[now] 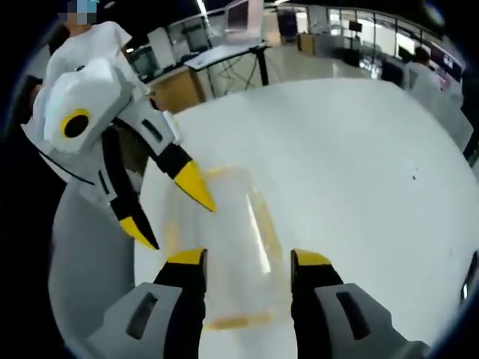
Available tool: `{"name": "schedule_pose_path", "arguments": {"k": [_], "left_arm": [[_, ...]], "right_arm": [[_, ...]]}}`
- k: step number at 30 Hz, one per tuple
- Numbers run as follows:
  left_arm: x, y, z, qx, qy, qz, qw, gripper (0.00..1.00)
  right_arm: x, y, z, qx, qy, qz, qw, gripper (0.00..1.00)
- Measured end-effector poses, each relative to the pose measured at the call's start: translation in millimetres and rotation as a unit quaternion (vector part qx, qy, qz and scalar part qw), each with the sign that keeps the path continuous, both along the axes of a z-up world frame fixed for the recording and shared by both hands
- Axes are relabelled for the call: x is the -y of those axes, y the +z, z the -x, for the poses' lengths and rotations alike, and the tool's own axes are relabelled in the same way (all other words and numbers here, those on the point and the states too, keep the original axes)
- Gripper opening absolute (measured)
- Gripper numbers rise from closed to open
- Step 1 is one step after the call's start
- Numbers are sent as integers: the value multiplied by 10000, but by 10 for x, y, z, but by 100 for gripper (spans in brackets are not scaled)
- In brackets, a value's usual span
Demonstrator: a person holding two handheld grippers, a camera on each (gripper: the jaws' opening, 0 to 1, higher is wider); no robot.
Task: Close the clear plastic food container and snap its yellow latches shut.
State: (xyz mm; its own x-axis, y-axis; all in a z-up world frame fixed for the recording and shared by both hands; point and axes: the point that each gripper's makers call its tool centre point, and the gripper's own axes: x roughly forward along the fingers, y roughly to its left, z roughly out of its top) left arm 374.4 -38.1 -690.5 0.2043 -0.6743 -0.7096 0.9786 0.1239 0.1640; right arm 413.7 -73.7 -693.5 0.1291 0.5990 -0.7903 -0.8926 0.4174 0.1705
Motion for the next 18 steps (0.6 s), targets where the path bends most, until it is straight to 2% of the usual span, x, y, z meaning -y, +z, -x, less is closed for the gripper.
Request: {"name": "schedule_pose_path", "arguments": {"k": [10, 18], "left_arm": [[-210, -10, -101, -165, 555, 120, 9982, 53], [-329, 1, -157, -299, 964, 300, 9944, 58]], "right_arm": [[172, 9, 178, 268, -250, 110, 9993, 49], [271, 13, 323, 448, -519, 87, 9976, 51]]}}
